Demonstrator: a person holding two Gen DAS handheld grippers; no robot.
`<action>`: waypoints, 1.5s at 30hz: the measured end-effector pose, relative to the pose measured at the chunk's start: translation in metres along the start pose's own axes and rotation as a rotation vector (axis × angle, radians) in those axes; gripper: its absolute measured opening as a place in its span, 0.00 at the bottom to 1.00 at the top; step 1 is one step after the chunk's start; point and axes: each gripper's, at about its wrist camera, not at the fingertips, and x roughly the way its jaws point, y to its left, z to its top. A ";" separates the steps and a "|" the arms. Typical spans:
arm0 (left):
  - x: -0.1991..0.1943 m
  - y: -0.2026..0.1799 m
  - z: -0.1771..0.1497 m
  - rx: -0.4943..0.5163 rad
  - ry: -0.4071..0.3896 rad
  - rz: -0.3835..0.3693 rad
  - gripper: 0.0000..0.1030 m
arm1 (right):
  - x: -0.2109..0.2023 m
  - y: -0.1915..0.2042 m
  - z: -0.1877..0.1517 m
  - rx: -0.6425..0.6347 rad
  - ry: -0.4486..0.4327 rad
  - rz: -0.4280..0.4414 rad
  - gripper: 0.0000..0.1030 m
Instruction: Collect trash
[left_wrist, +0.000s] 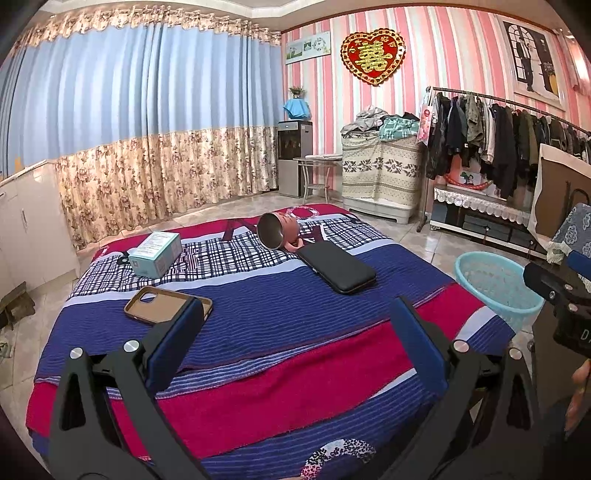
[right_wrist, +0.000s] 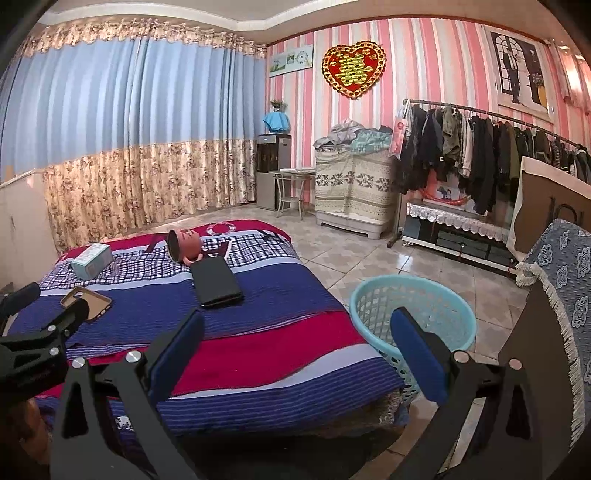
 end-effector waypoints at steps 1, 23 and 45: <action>-0.001 -0.001 0.001 0.001 -0.005 0.002 0.95 | 0.000 0.001 0.000 -0.001 -0.001 0.001 0.96; -0.005 -0.003 -0.001 0.014 -0.034 0.004 0.95 | -0.002 0.008 -0.002 0.000 -0.007 0.035 0.96; -0.007 -0.004 0.001 0.013 -0.038 -0.001 0.95 | -0.004 0.002 -0.001 -0.011 -0.012 0.028 0.96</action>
